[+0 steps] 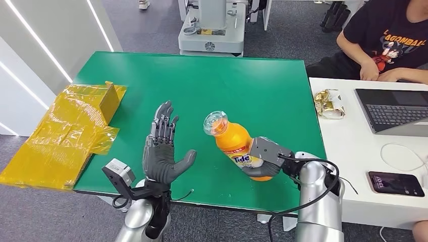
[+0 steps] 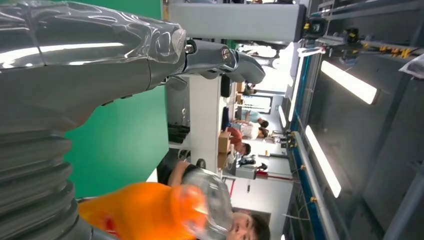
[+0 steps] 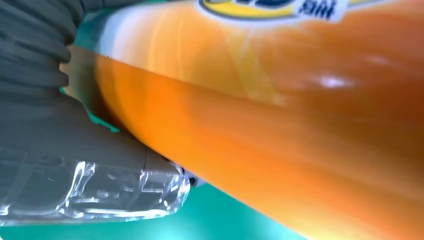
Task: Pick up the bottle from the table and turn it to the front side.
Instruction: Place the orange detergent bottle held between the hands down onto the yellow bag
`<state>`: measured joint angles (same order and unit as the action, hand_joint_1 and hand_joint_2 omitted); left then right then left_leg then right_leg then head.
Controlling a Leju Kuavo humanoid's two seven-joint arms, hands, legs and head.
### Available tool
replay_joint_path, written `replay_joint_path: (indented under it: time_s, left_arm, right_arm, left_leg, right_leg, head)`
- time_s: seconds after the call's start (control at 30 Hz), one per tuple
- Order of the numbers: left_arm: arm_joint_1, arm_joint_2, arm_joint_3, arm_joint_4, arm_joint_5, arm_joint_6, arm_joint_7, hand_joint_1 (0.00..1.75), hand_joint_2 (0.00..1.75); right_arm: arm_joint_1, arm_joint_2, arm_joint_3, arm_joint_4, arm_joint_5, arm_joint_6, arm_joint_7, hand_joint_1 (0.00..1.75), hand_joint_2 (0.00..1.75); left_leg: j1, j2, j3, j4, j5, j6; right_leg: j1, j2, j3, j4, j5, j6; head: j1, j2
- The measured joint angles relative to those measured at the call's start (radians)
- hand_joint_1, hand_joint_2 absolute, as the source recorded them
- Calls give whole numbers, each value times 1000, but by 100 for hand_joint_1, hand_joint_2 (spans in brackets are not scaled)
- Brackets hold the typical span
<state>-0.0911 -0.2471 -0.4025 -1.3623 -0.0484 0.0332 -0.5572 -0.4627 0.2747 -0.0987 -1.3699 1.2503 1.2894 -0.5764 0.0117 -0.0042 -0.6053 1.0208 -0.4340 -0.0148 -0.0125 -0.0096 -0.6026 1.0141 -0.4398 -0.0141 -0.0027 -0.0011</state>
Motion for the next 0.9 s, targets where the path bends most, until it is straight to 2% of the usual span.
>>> replay_joint_path:
  time_s: [0.3, 0.6, 0.7, 0.9]
  left_arm:
    - [-15, -1, -3, 45, 18, 7, -3, 0, 175]
    - [-27, -5, -3, 84, 25, 11, -2, 0, 175]
    - [-30, -5, -3, 90, 32, 15, -2, 0, 175]
    - [-34, -5, -3, 99, 35, 16, 2, 0, 175]
  right_arm:
    - [-4, 0, 1, -59, -98, 0, -113, 175, 175]
    - [-1, 0, 1, -42, -86, 0, -119, 175, 175]
    - [-1, 0, 9, -17, -41, 0, -86, 175, 175]
    - [-25, -1, 85, 101, 12, 0, 43, 175, 175]
  left_leg:
    - [0, 0, 0, 0, 0, 0]
    - [0, 0, 0, 0, 0, 0]
    - [0, 0, 0, 0, 0, 0]
    - [0, 1, 0, 0, 0, 0]
  right_leg:
    - [0, 0, 0, 0, 0, 0]
    - [0, 0, 0, 0, 0, 0]
    - [0, 1, 0, 0, 0, 0]
    - [0, 1, 0, 0, 0, 0]
  head:
    - [0, 0]
    - [0, 0]
    - [0, 0]
    - [0, 0]
